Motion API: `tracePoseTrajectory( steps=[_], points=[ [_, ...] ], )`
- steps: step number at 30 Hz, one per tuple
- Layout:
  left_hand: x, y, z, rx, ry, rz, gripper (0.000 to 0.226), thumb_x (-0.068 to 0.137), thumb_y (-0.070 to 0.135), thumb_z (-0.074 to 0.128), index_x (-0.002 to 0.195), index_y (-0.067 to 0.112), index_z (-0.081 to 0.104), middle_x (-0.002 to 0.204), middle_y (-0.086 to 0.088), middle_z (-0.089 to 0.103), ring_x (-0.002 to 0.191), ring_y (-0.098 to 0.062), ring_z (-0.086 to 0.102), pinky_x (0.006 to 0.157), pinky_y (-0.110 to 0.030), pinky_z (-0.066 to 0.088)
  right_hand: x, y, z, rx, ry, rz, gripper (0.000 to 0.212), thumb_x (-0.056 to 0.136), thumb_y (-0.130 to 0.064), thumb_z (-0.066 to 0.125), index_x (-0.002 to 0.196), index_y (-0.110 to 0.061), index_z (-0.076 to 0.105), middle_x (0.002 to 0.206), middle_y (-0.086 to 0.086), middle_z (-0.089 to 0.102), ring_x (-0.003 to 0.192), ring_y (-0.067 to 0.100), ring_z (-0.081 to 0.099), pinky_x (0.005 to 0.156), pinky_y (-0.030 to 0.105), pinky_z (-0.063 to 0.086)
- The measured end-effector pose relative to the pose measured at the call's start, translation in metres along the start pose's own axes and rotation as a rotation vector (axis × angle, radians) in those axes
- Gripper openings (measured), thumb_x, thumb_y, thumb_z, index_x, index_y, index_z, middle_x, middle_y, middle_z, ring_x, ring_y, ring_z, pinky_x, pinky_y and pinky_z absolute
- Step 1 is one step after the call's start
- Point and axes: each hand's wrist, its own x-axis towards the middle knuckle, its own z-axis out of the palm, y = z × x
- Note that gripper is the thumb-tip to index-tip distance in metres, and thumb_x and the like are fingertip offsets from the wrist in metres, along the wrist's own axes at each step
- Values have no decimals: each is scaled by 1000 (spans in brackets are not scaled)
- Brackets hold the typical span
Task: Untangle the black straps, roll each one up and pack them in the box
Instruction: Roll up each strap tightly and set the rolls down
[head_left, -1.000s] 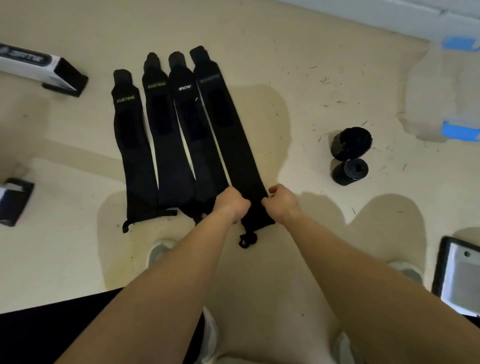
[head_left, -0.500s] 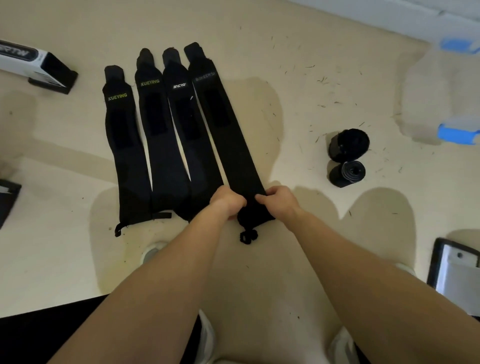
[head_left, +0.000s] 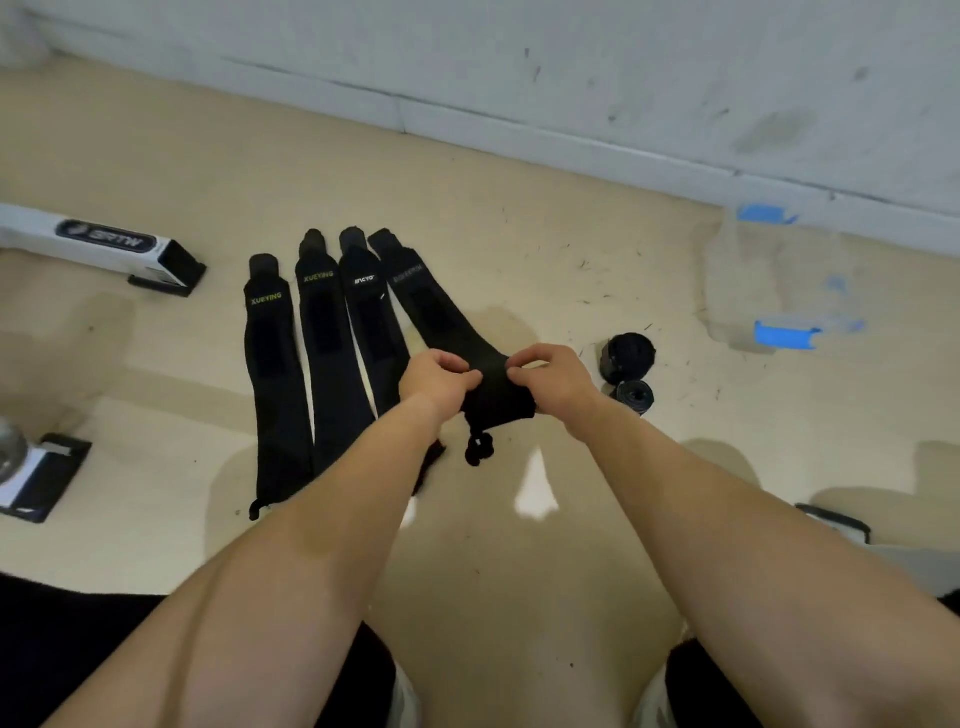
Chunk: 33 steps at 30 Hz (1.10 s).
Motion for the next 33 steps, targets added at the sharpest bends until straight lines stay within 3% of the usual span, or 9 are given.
tracePoseTrajectory(
  steps=[6, 10, 13, 19, 23, 25, 27, 30, 33],
  points=[
    [-42, 71, -38, -133, -126, 27, 18, 97, 9, 67, 114, 7, 72, 107, -11, 70, 93, -22, 69, 74, -33, 61, -38, -62, -37, 75, 5, -64, 22, 95, -10, 58, 86, -22, 74, 101, 4, 71, 100, 26, 68, 91, 44, 59],
    [-74, 113, -74, -235, -232, 17, 31, 95, -5, 48, 115, 2, 71, 116, -18, 70, 94, -23, 73, 74, -31, 60, -73, -105, -68, 192, -36, -98, 35, 87, 0, 47, 94, -16, 78, 94, 7, 74, 82, 21, 69, 86, 38, 56],
    [-99, 141, -100, -251, -317, 74, 41, 96, -9, 41, 117, 9, 72, 103, -12, 77, 70, -10, 75, 65, -21, 60, -103, -132, -96, 175, -121, -213, 33, 91, 0, 56, 106, -21, 77, 96, 4, 76, 85, 16, 67, 82, 30, 51],
    [-151, 191, -131, -370, -520, 287, 34, 99, -13, 50, 116, 6, 71, 92, -5, 79, 76, -10, 77, 63, -16, 58, -152, -180, -147, 119, -132, -411, 27, 94, -8, 67, 114, -25, 74, 98, 0, 79, 87, 11, 69, 84, 28, 53],
    [-172, 200, -128, -223, -439, 497, 27, 96, -10, 57, 103, 9, 75, 90, -9, 78, 78, -17, 76, 61, -19, 57, -176, -195, -163, 117, -95, -516, 17, 95, -15, 69, 111, -19, 74, 78, -1, 73, 73, 15, 59, 73, 27, 51],
    [-176, 196, -123, -163, -323, 564, 11, 96, 6, 69, 89, 13, 73, 77, -1, 74, 70, -14, 70, 59, -19, 54, -179, -194, -166, 152, -67, -521, 12, 94, -18, 70, 106, -16, 74, 69, -4, 62, 67, 15, 50, 68, 28, 47],
    [-176, 188, -115, -136, -234, 645, 9, 90, 19, 77, 82, 19, 73, 71, 10, 71, 68, -6, 66, 67, -19, 53, -179, -185, -164, 180, -30, -519, 6, 94, -21, 70, 99, -18, 74, 71, -7, 54, 63, 10, 48, 71, 30, 46],
    [-177, 180, -95, -194, -250, 736, 7, 92, 14, 75, 95, 20, 77, 96, 8, 79, 95, -7, 74, 95, -30, 55, -174, -173, -156, 286, -45, -509, 13, 100, -19, 62, 89, -15, 69, 81, -3, 62, 79, 12, 60, 85, 37, 52],
    [-181, 183, -79, -302, -260, 788, 25, 97, 3, 66, 117, 19, 70, 117, -1, 77, 114, -18, 71, 95, -36, 59, -170, -173, -148, 378, -48, -498, 17, 103, -18, 56, 91, -11, 66, 85, 4, 69, 83, 21, 64, 85, 40, 54]
  ],
)
